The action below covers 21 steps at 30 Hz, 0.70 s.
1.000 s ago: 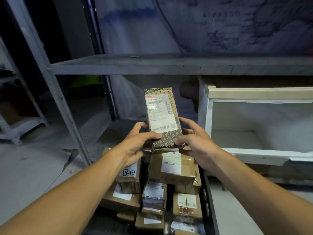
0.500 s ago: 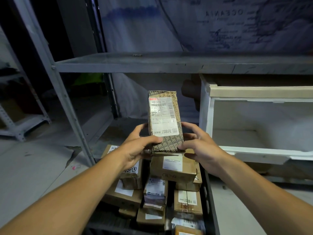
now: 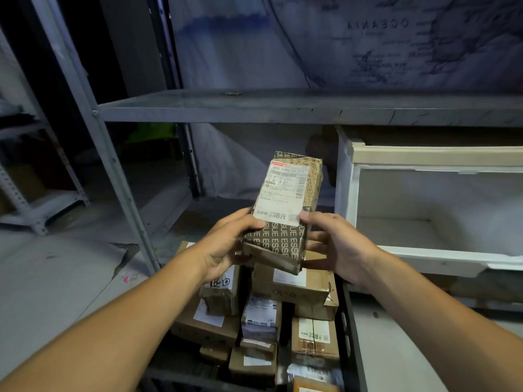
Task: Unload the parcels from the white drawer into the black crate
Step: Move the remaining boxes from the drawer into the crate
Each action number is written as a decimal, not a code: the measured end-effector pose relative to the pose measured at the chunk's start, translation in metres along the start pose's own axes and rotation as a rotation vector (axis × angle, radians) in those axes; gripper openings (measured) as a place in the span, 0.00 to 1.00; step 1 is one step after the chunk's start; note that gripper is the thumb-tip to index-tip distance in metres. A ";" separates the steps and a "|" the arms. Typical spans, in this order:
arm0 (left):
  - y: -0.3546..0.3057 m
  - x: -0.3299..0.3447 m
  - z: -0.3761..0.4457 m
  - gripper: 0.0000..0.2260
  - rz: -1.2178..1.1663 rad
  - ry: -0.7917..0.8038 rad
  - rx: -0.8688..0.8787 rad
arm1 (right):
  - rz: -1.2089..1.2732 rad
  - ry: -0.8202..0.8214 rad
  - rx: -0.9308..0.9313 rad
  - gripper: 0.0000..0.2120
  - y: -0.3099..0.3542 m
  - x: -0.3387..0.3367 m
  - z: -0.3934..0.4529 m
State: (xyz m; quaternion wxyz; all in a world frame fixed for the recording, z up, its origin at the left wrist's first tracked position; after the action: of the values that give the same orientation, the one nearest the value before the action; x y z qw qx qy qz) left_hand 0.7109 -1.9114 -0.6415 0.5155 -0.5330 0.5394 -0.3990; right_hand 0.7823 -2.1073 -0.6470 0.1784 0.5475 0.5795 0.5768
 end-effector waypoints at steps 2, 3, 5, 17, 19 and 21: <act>0.000 0.002 0.003 0.05 -0.027 -0.081 -0.020 | 0.051 -0.016 0.011 0.47 -0.001 0.002 0.000; 0.000 0.004 0.006 0.05 -0.054 -0.124 -0.025 | 0.084 -0.028 0.007 0.47 -0.001 0.003 0.000; -0.002 0.011 0.010 0.10 -0.118 -0.186 -0.025 | 0.147 -0.060 -0.009 0.48 -0.002 0.003 0.002; -0.010 0.029 0.017 0.19 -0.285 -0.300 -0.030 | 0.249 -0.116 -0.117 0.51 -0.006 0.015 0.005; -0.010 0.017 0.015 0.19 -0.277 -0.281 -0.034 | 0.259 -0.143 -0.127 0.68 0.004 0.008 0.002; -0.009 0.005 0.012 0.20 -0.266 -0.235 -0.035 | 0.270 -0.165 -0.139 0.63 0.016 -0.003 -0.004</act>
State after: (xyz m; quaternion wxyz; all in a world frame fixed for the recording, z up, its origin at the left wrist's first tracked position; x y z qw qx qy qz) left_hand 0.7248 -1.9159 -0.6351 0.5085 -0.6515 0.4068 -0.3892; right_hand 0.7868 -2.1159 -0.6328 0.1837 0.6524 0.4425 0.5872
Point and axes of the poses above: each hand's wrist, its own z-axis towards the middle knuckle, its own x-axis out of the palm, y = z × x, the point moved 3 cm from there along z, towards the middle knuckle, and after that the axes turned 15 degrees about z, right-handed, at the moved point
